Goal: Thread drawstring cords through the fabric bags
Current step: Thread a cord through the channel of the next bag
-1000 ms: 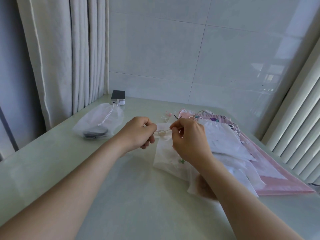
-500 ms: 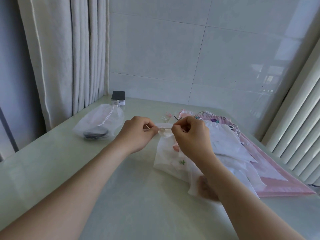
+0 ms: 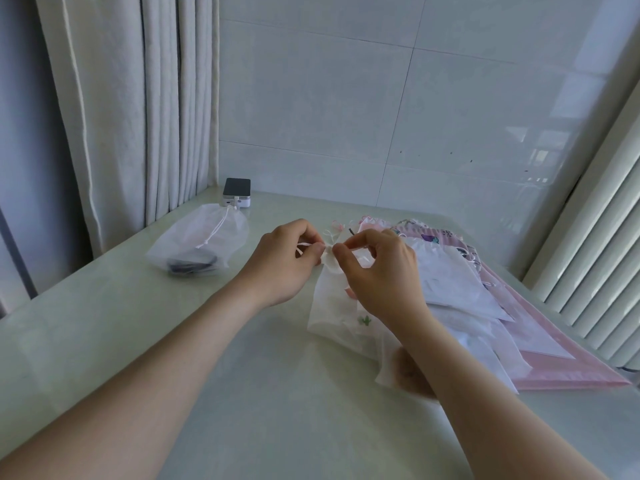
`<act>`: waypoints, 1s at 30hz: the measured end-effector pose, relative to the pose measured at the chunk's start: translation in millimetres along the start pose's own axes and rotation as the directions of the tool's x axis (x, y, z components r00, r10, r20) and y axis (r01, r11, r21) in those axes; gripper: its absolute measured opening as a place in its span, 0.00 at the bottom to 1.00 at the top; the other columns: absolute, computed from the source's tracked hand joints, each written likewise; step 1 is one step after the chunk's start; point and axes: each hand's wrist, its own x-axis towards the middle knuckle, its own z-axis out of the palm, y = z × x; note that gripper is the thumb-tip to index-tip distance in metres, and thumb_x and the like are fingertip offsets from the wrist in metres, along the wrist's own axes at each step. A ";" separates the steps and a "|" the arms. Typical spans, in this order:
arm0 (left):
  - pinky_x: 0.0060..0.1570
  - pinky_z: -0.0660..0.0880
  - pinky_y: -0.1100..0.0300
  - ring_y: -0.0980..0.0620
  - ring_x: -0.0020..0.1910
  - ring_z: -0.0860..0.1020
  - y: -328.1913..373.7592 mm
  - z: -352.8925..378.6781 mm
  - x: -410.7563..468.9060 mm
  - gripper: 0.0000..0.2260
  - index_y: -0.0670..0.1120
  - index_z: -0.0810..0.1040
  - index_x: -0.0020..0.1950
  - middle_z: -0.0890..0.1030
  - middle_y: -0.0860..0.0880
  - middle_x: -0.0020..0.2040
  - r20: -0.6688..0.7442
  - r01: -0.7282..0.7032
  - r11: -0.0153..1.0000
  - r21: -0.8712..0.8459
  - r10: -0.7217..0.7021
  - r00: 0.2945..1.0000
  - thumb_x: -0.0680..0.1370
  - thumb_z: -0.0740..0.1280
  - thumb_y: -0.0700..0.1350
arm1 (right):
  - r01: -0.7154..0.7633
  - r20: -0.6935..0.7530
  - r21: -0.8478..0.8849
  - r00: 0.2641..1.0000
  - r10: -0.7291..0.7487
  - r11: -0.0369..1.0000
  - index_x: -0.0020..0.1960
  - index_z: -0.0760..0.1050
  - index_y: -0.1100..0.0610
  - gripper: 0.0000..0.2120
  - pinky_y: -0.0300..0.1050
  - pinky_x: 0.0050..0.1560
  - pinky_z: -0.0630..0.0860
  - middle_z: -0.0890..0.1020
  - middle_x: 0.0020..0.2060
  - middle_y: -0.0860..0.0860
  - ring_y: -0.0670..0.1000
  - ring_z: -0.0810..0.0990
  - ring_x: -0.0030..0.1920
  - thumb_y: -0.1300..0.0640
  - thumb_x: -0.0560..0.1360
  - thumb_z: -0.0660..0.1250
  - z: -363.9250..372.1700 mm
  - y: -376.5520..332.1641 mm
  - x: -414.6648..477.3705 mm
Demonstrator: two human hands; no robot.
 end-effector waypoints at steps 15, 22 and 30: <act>0.36 0.58 0.54 0.51 0.31 0.61 16.0 -9.3 0.0 0.14 0.44 0.64 0.36 0.65 0.51 0.31 0.009 0.155 0.933 -0.325 -0.160 0.987 0.77 0.63 0.47 | -0.133 0.046 0.123 0.991 0.128 0.984 0.44 0.75 0.50 0.08 0.61 0.46 0.83 0.75 0.32 0.36 0.45 0.77 0.36 0.48 0.78 0.67 4.3 -2.5 1.2; 0.45 0.77 0.55 0.53 0.37 0.78 19.4 -1.4 -0.9 0.14 0.39 0.77 0.47 0.83 0.42 0.42 -0.153 0.012 0.932 -0.361 -0.071 0.986 0.84 0.67 0.49 | -0.066 0.062 0.081 0.996 0.061 0.995 0.43 0.75 0.57 0.08 0.33 0.34 0.69 0.76 0.27 0.37 0.38 0.76 0.31 0.56 0.78 0.70 4.2 -7.9 -2.2; 0.35 0.73 0.56 0.48 0.41 0.78 16.0 3.0 2.9 0.12 0.41 0.74 0.49 0.81 0.47 0.40 -0.018 0.178 0.787 -0.590 -0.234 0.972 0.88 0.60 0.47 | -0.047 0.102 0.078 0.994 0.039 0.996 0.43 0.78 0.56 0.08 0.28 0.35 0.69 0.81 0.33 0.43 0.35 0.78 0.34 0.54 0.78 0.73 5.8 -10.4 -6.3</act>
